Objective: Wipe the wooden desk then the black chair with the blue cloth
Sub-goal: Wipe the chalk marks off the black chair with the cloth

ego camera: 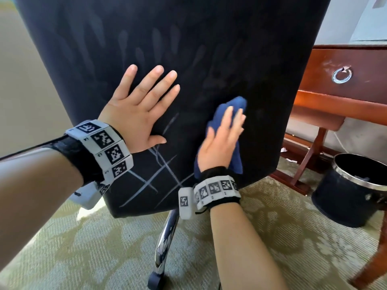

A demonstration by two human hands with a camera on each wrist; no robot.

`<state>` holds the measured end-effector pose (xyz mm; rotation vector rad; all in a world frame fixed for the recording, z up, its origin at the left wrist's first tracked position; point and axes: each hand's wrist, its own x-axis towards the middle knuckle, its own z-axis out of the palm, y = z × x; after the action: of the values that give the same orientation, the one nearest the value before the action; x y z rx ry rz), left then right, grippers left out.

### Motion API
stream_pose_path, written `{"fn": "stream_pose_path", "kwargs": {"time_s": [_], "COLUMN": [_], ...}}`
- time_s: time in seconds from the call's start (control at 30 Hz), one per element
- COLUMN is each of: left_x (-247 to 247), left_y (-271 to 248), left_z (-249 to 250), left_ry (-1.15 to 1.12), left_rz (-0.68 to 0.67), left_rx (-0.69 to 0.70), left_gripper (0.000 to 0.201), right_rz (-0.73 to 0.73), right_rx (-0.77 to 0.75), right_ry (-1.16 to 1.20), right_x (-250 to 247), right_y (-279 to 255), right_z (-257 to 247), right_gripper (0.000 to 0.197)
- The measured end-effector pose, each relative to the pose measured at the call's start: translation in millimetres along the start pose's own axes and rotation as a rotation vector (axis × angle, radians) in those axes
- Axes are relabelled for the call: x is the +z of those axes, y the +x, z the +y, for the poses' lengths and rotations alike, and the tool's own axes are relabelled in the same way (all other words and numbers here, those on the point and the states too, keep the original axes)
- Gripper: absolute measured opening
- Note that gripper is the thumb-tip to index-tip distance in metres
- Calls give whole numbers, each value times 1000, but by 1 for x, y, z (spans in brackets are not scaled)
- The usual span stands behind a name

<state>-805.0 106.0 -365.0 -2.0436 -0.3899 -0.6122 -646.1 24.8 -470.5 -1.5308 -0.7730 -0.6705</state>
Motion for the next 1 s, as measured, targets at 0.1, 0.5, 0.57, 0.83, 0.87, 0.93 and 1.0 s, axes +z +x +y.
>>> {"fn": "stream_pose_path", "kwargs": {"time_s": [0.1,0.5,0.57,0.83,0.87,0.93,1.0], "left_x": [2,-2,-8,-1,1,2,4], "left_y": [0,-17,-21,-42,-44,-45,-45], "left_z": [0,-30,-45,-58,-60,-66,-72], "left_ry": [-26,-226,-242,-379,-385,-399,-419], "left_rz": [-3,24,21,-67,-78,-99,-108], "left_rx": [-18,-151,-228,-418,-419,-420,-431], "left_gripper": [118,112,110,109,108,106,105], "right_rz": [71,-82,-36,-358,-407,-414,-327], "right_rx": [218,-222,-259,-1047,-1120,-1163,-1096], "right_ry": [71,-123,-149,-351,-353,-335,-345], "right_x": [-8,7,9,14,12,10,8], "right_y": [6,-6,9,-21,-16,3,23], "right_z": [9,-27,-39,-30,-30,-35,-45], "right_gripper": [54,53,53,57,57,58,59]}}
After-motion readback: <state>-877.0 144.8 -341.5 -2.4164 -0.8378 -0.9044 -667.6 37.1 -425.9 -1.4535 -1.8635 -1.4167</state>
